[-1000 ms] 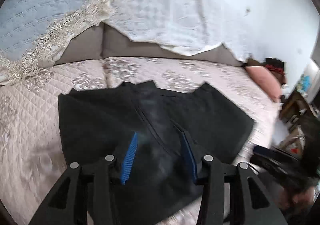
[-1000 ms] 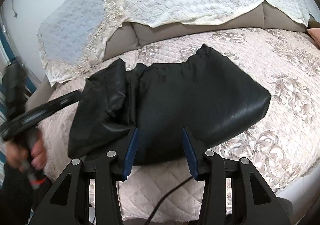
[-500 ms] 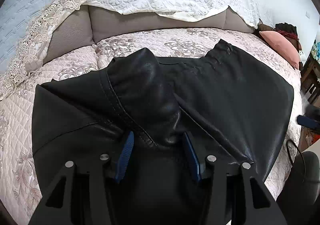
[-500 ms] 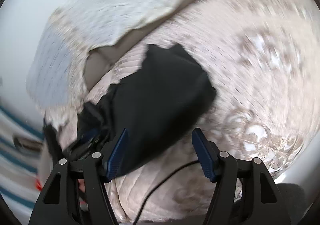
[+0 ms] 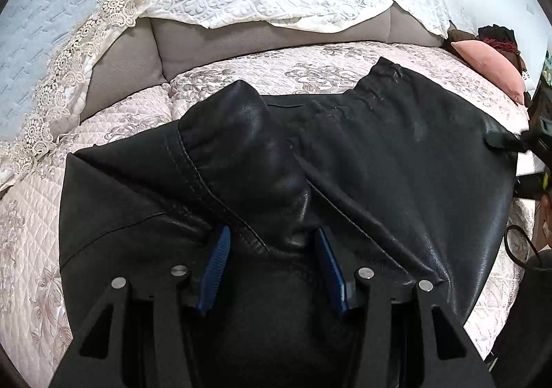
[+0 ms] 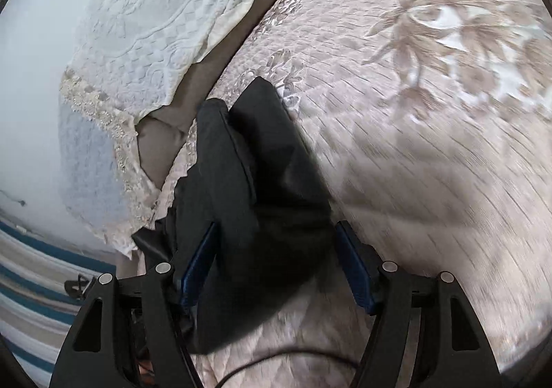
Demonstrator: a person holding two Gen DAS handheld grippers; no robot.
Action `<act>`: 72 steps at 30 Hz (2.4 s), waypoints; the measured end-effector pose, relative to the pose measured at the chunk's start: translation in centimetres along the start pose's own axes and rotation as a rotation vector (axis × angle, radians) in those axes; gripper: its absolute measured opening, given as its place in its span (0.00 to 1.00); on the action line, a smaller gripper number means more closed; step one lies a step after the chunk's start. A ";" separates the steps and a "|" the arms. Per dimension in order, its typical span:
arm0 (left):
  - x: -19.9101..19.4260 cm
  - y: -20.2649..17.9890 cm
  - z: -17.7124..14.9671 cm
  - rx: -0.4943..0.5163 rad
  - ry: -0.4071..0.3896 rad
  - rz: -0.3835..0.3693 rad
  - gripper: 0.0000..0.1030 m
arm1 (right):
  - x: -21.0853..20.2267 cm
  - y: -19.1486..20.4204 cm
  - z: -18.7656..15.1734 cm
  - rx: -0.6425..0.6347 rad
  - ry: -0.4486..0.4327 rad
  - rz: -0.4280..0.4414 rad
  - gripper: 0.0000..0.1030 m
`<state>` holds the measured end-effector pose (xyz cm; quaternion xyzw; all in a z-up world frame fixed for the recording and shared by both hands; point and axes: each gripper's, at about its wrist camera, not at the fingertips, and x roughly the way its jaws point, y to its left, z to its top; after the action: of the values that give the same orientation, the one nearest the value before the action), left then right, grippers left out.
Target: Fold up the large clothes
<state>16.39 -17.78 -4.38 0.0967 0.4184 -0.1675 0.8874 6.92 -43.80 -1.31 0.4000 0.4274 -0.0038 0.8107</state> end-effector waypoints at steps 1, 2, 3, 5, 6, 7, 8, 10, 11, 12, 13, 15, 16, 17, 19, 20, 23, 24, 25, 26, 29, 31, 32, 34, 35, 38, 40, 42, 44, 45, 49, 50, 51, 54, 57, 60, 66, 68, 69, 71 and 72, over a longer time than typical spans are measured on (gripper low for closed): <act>0.0 -0.1 0.0 0.002 -0.001 0.003 0.51 | 0.5 0.3 0.4 -0.013 0.004 -0.003 0.67; 0.1 -0.1 0.0 0.004 -0.002 0.006 0.51 | 1.0 0.6 0.7 -0.026 0.011 -0.013 0.66; 0.1 -0.1 0.0 0.005 -0.003 0.007 0.51 | 1.5 1.1 0.9 -0.051 0.024 -0.033 0.57; 0.1 -0.1 -0.1 0.004 -0.005 0.008 0.51 | 2.2 1.7 1.3 -0.077 0.051 -0.053 0.39; 0.1 -0.2 0.0 0.003 -0.004 0.009 0.51 | 2.5 2.0 1.6 -0.069 0.068 -0.055 0.31; 0.1 -0.2 0.0 0.004 -0.002 0.009 0.51 | 2.3 2.6 1.6 -0.083 0.071 -0.049 0.25; 0.1 -0.2 0.0 0.005 0.000 0.009 0.51 | 1.9 3.5 1.7 -0.108 0.062 -0.034 0.24; 0.2 -0.2 0.1 0.008 0.003 0.009 0.51 | 0.5 6.3 1.3 -0.177 0.041 0.026 0.21; 0.2 -0.2 0.2 0.009 0.004 0.007 0.51 | -0.1 8.0 1.0 -0.218 0.037 0.042 0.21; 0.1 -0.2 0.3 0.006 0.006 0.002 0.51 | -0.5 9.7 0.7 -0.254 0.035 0.057 0.20; -0.1 0.1 0.4 0.000 0.008 -0.010 0.51 | -0.7 11.0 0.4 -0.281 0.036 0.076 0.19; -0.9 0.9 0.5 -0.031 0.013 -0.046 0.51 | -1.1 14.3 -0.6 -0.352 0.036 0.118 0.19; -1.6 1.5 0.5 -0.057 0.010 -0.071 0.48 | -1.1 15.5 -1.1 -0.376 0.038 0.134 0.19; -2.6 2.2 0.4 -0.083 0.001 -0.099 0.47 | -1.1 16.7 -1.5 -0.395 0.040 0.151 0.19; -5.0 4.1 -0.2 -0.133 -0.040 -0.124 0.47 | -1.1 19.0 -3.0 -0.440 0.051 0.186 0.18; -6.2 5.1 -0.7 -0.152 -0.059 -0.120 0.47 | -0.9 20.0 -3.6 -0.459 0.058 0.199 0.18; -9.2 8.7 -2.6 -0.220 -0.108 -0.083 0.47 | 0.3 22.3 -5.8 -0.506 0.098 0.231 0.18; -9.9 9.9 -3.3 -0.250 -0.113 -0.068 0.47 | 1.1 23.2 -6.9 -0.529 0.121 0.238 0.18; -10.4 11.2 -4.1 -0.284 -0.112 -0.051 0.47 | 1.8 23.7 -7.8 -0.546 0.139 0.242 0.18; -10.9 12.2 -4.8 -0.309 -0.112 -0.035 0.47 | 2.5 24.0 -8.6 -0.558 0.159 0.244 0.18; -12.0 14.6 -7.0 -0.366 -0.116 0.018 0.47 | 6.2 24.7 -12.0 -0.597 0.254 0.232 0.18; -12.4 15.7 -8.1 -0.411 -0.111 0.024 0.47 | 9.5 24.7 -14.6 -0.637 0.327 0.201 0.18; -12.5 16.2 -8.4 -0.430 -0.112 0.022 0.47 | 10.9 24.4 -15.6 -0.649 0.357 0.184 0.18; -12.6 16.5 -8.6 -0.447 -0.107 0.021 0.46 | 14.0 22.8 -17.3 -0.635 0.425 0.133 0.18; -12.5 16.5 -8.3 -0.446 -0.107 0.018 0.46 | 14.9 22.3 -17.6 -0.629 0.429 0.116 0.18; -13.1 15.9 -7.2 -0.422 -0.126 -0.004 0.46 | 15.0 22.3 -18.1 -0.635 0.405 0.113 0.20; -12.9 15.2 -5.5 -0.396 -0.148 -0.026 0.47 | 14.8 22.7 -18.3 -0.699 0.396 0.120 0.21; -12.5 14.2 -3.3 -0.365 -0.165 -0.044 0.47 | 14.8 23.0 -18.7 -0.721 0.383 0.109 0.21; -11.8 13.1 -0.9 -0.314 -0.182 -0.062 0.48 | 14.8 23.1 -19.0 -0.730 0.367 0.105 0.21; -11.1 12.6 0.1 -0.292 -0.179 -0.062 0.48 | 14.9 23.3 -19.0 -0.732 0.354 0.104 0.22; -5.4 12.9 2.4 -0.273 -0.038 -0.015 0.23 | 14.2 23.6 -19.7 -0.750 0.329 0.111 0.30; -3.9 13.6 2.1 -0.288 0.006 -0.022 0.21 | 13.4 23.5 -19.7 -0.759 0.323 0.120 0.32; -2.9 14.2 1.7 -0.307 0.029 -0.024 0.19 | 12.4 23.5 -19.8 -0.770 0.316 0.131 0.36; -2.4 15.1 0.5 -0.308 0.017 -0.020 0.16 | 9.5 23.7 -20.1 -0.808 0.284 0.166 0.43; -2.8 15.7 -0.2 -0.312 -0.004 -0.030 0.16 | 6.8 22.9 -19.9 -0.826 0.223 0.199 0.43; -2.2 16.7 -0.3 -0.334 0.002 -0.018 0.16 | 6.1 21.5 -19.1 -0.791 0.179 0.193 0.43; -1.0 17.0 -0.2 -0.335 0.020 0.022 0.16 | 11.1 19.4 -20.4 -0.820 0.252 0.045 0.21; -1.7 17.0 -0.1 -0.333 0.018 0.042 0.16 | 12.0 19.7 -20.3 -0.804 0.250 0.030 0.21; -2.5 17.1 -0.1 -0.337 0.010 0.046 0.16 | 12.1 19.9 -20.4 -0.806 0.250 0.023 0.21; -4.8 17.0 -0.3 -0.353 -0.025 0.039 0.16 | 11.8 19.7 -20.6 -0.817 0.244 0.019 0.21; -6.2 16.8 -0.6 -0.365 -0.044 0.031 0.15 | 11.5 19.6 -20.8 -0.822 0.239 0.022 0.21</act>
<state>18.63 -0.72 0.56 -0.0631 0.4208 -0.0770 0.9017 6.75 -13.04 -3.22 0.0458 0.4802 0.2217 0.8475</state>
